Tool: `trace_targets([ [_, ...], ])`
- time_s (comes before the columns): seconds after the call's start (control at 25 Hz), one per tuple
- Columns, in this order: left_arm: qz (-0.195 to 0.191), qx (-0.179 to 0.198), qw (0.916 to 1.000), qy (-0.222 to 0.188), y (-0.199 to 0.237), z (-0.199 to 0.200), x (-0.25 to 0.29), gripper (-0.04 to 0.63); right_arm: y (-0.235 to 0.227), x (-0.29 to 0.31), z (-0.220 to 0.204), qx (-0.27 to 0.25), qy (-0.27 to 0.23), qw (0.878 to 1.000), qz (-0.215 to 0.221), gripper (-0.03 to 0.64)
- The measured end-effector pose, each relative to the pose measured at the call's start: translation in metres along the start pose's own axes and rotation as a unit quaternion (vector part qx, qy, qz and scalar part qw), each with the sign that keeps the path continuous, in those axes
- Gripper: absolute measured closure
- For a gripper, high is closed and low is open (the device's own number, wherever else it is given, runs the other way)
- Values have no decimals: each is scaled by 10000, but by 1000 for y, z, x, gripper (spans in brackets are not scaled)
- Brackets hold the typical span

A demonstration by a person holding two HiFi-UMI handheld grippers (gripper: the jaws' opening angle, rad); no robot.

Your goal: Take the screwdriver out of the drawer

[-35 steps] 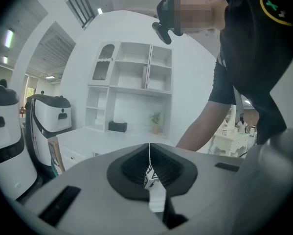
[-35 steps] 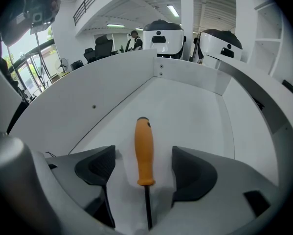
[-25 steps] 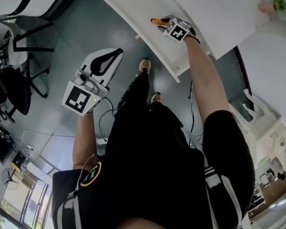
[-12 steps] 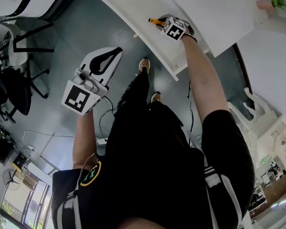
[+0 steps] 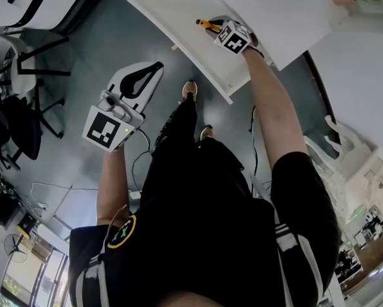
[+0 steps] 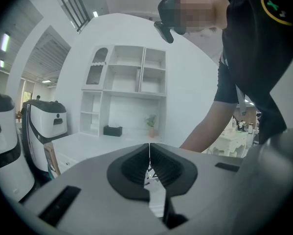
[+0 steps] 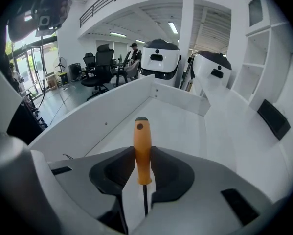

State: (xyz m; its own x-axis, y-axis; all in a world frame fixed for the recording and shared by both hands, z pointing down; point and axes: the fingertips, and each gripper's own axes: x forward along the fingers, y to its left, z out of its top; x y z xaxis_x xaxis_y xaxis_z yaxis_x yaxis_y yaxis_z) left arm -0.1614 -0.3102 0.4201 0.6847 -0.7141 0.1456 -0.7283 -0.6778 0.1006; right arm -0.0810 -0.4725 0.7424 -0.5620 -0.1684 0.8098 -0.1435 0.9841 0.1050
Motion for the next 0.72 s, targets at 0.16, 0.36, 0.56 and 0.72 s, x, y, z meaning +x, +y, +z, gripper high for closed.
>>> trace_targets([
  [0.16, -87, 248, 9996, -81, -12, 2, -6, 574, 2, -26, 9, 95, -267, 9994, -211, 499],
  [0.36, -102, 245, 9995, -162, -27, 12, -11, 574, 6, -63, 29, 165, -658, 9965, -480, 499],
  [0.56, -190, 545, 9980, -275, -44, 12, -19, 574, 20, -110, 50, 383, -1105, 9907, -698, 499],
  [0.72, -196, 526, 9979, -314, -66, 14, -27, 574, 40, -157, 67, 454, -1497, 9839, -859, 499],
])
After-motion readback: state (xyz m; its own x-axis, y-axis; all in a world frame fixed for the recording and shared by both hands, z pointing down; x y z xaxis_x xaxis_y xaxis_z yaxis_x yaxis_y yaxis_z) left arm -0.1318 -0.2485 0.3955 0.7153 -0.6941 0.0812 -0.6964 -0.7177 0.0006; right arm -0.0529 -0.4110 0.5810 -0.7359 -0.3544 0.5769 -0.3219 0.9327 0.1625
